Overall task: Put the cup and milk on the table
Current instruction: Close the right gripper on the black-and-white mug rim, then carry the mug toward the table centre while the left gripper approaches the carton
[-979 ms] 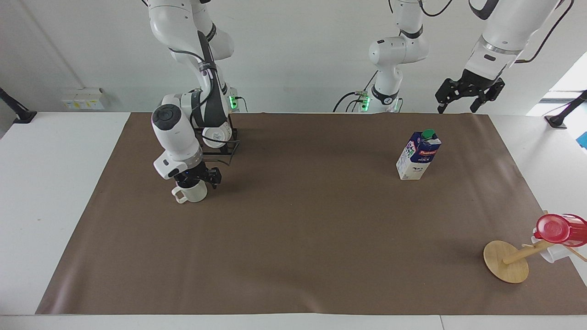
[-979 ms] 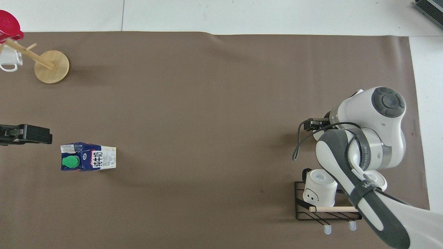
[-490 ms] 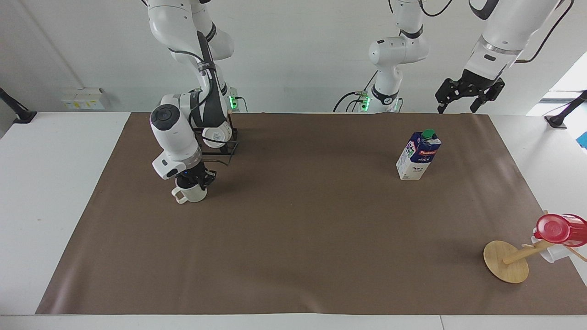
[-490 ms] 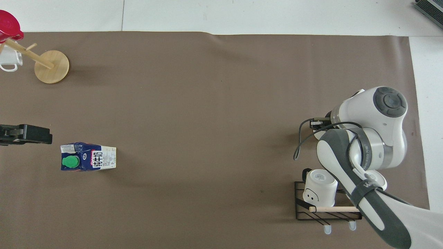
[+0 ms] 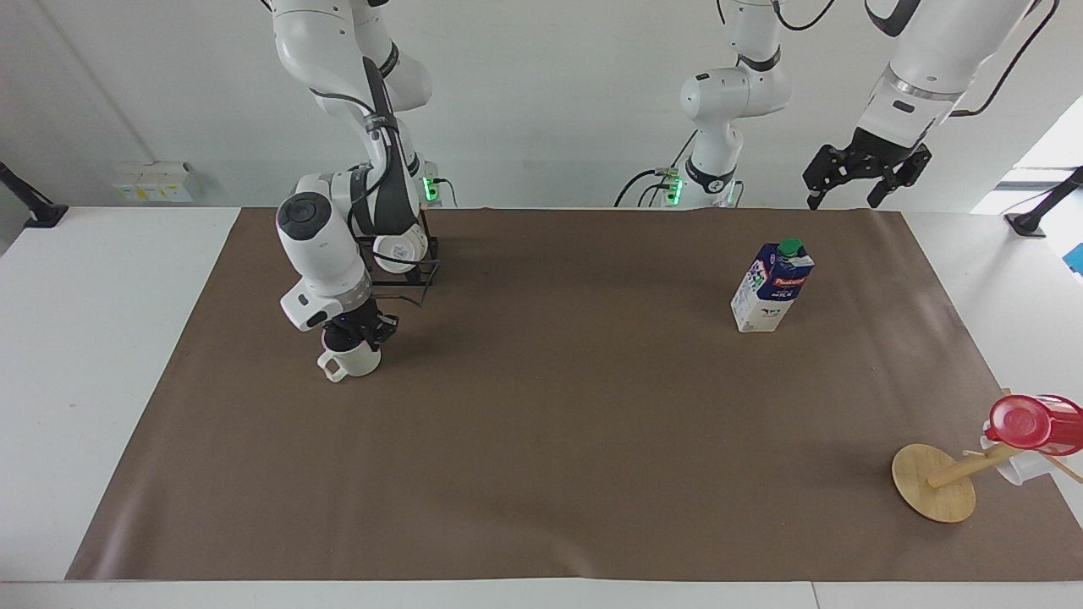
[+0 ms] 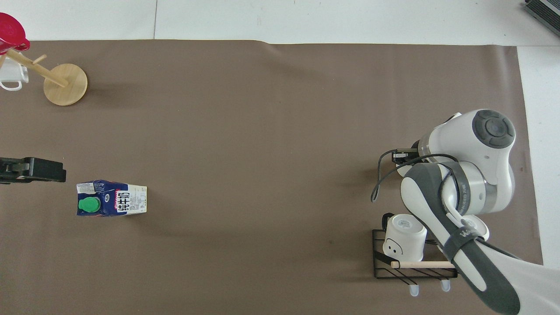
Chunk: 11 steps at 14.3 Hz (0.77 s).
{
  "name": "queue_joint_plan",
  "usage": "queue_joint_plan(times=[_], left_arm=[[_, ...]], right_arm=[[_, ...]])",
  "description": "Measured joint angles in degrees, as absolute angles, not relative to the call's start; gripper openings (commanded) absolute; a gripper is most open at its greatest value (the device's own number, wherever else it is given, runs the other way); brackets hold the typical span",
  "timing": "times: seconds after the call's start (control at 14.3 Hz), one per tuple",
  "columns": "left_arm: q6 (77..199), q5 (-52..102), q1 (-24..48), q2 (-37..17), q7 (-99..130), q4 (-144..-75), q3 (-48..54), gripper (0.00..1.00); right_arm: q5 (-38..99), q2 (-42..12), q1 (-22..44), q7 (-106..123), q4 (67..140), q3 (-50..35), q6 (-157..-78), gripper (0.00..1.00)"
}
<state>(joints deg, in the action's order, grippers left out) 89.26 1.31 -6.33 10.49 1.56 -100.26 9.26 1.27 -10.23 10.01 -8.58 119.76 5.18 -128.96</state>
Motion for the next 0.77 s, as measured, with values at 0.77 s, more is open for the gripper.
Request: queue_joint_plan(times=[0.77], left_arm=[[89.23, 1.31, -6.34, 10.49, 1.55, -100.26, 9.31, 1.00]], right_arm=[[2.22, -10.39, 16.36, -27.95, 110.21, 4.90, -126.39, 0.00]])
